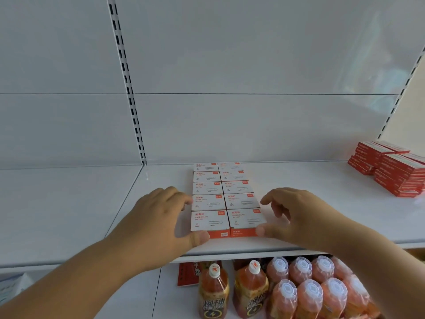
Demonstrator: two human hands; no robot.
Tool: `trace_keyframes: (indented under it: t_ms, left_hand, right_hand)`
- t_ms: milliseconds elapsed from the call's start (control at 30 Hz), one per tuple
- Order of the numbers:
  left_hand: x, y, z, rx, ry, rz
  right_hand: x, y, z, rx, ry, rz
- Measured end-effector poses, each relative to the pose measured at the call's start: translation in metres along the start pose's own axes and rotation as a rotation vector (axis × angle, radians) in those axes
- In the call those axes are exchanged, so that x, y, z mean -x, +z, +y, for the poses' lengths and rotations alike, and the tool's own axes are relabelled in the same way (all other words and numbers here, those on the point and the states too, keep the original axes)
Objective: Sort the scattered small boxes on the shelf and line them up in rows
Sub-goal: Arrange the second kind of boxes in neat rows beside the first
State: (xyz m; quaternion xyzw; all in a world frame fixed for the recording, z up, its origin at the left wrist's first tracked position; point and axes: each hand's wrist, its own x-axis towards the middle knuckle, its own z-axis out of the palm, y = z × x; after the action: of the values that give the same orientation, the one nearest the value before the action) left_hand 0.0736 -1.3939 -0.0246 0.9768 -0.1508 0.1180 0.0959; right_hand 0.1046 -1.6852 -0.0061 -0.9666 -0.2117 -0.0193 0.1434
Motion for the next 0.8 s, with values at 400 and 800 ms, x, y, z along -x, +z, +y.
trace_keyframes:
  t_ms: [400,800]
  left_hand:
    - [0.0,0.006,0.01,0.028,0.038,0.073]
    - [-0.01,0.001,0.068,0.101,0.17,0.22]
  right_hand:
    - [0.001,0.003,-0.005,-0.009,-0.061,0.06]
    - [0.038,-0.009,0.015,-0.062,0.022,0.457]
